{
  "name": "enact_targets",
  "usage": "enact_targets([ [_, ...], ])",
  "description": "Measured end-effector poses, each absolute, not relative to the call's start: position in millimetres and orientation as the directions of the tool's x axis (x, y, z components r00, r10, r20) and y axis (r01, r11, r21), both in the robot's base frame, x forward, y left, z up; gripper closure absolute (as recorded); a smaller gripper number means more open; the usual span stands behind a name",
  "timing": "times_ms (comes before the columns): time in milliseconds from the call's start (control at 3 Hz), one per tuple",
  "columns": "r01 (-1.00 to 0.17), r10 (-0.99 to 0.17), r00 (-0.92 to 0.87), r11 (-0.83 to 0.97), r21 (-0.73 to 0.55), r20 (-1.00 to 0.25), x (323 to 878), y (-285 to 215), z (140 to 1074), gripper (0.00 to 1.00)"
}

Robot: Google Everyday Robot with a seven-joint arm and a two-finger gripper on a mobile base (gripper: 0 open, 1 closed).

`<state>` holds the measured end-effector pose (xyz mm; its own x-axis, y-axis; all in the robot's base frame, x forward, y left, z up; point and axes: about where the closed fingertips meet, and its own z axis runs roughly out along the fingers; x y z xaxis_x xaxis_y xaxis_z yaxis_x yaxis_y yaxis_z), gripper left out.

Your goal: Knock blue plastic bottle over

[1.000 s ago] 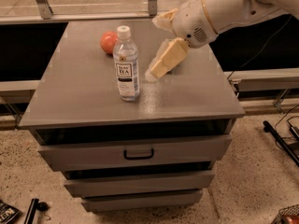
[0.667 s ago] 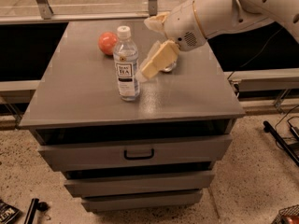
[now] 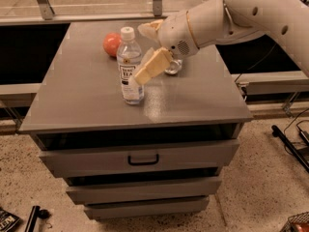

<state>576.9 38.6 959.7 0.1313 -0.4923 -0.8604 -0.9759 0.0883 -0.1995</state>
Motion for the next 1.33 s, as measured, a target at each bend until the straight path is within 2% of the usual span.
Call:
enact_targets([
  [667, -0.983, -0.458, 0.111, 0.078, -0.165, -0.882, 581.3, 49.9, 946.6, 0.0],
  [1000, -0.986, -0.446, 0.101, 0.077, -0.15, -0.889, 582.2, 51.1, 942.0, 0.17],
  [1333, -0.989, -0.434, 0.079, 0.08, -0.126, -0.898, 583.8, 48.3, 935.6, 0.41],
])
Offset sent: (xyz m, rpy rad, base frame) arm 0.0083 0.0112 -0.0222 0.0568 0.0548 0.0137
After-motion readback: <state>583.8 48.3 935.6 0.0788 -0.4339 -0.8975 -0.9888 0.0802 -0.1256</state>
